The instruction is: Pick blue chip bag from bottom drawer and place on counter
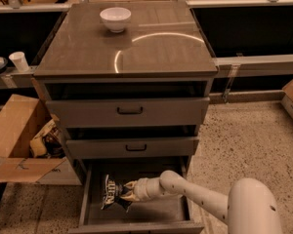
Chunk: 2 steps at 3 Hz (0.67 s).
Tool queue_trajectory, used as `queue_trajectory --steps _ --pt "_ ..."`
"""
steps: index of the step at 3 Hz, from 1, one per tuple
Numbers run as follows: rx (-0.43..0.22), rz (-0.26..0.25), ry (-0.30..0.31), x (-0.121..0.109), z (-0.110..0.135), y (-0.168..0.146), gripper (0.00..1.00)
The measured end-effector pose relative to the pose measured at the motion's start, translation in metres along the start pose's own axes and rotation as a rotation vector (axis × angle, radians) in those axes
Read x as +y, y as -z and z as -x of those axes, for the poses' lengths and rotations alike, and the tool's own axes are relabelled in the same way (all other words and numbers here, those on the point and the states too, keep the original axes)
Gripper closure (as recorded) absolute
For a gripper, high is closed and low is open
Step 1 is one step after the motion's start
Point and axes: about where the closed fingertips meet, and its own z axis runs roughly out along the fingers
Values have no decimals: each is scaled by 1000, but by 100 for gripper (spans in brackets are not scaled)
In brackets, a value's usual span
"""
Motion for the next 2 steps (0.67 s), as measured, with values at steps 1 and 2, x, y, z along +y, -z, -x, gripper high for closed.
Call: queue_trajectory --steps 1,2 --pt "0 0 0 0 0 0 100" --pt "18 -10 46 3 17 10 100"
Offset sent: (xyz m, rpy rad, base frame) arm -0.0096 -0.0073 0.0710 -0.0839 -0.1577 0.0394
